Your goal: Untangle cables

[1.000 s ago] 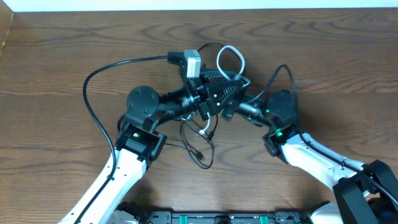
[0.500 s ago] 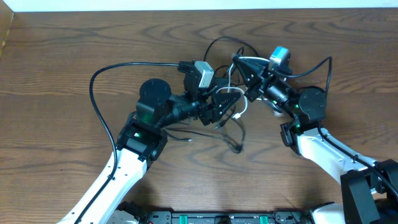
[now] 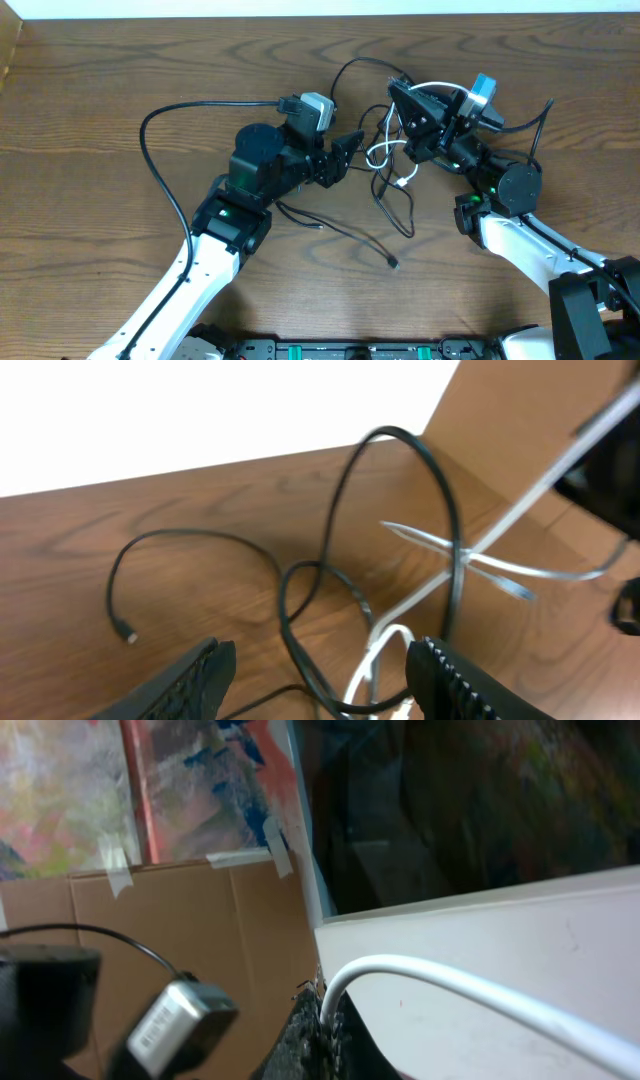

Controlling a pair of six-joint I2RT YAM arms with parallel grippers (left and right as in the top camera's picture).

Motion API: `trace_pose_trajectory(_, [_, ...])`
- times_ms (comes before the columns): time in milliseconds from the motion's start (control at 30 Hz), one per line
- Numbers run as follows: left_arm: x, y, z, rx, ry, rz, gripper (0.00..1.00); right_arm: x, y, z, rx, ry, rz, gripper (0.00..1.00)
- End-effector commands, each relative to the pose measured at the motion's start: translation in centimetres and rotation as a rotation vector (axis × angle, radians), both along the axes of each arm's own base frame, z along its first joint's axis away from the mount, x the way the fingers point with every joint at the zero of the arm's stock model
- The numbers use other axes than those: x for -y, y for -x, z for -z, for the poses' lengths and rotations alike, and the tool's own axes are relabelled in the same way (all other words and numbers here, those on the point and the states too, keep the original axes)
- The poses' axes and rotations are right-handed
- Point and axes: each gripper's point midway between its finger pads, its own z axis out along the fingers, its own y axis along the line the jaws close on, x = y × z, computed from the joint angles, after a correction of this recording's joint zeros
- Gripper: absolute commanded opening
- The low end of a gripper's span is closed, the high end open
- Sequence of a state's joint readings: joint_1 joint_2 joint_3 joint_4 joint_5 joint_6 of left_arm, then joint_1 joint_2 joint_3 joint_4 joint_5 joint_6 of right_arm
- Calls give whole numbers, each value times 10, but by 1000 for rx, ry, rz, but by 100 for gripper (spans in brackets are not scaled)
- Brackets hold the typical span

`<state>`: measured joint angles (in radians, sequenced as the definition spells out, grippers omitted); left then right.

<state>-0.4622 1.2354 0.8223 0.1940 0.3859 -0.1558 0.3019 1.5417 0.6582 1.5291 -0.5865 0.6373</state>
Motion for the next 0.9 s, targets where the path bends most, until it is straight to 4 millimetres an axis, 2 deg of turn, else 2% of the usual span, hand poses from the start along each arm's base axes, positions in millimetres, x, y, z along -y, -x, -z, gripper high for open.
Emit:
trace_pose_trajectory(0, [-3, -8, 14, -13, -36, -29, 60, 5, 5, -17, 13, -62, -17, 1])
trace_pose_trajectory(133, [2, -11, 31, -52, -56, -18, 60, 7, 3, -17, 8, -70, -5, 1])
trace_pose_trajectory(233, [10, -10, 44, -79, -71, -1, 59, 5, -2, -10, -29, -58, -4, 1])
trace_pose_trajectory(433, [27, -3, 66, -124, -99, 44, 59, 2, -28, 25, -187, 7, 48, 1])
trace_pose_trajectory(567, [31, -2, 76, -138, -115, 55, 59, 3, -34, 34, -236, 14, 64, 1])
trace_pose_trajectory(733, [32, -3, 80, -145, -118, 56, 59, 2, -35, 36, -247, 18, 65, 1])
trace_pose_trajectory(800, [34, -2, 78, -142, -112, 65, 55, 2, -37, 40, -263, 21, 69, 1])
trace_pose_trajectory(867, [39, 2, 76, -144, -94, 104, 47, 4, -41, 44, -287, 22, 87, 1])
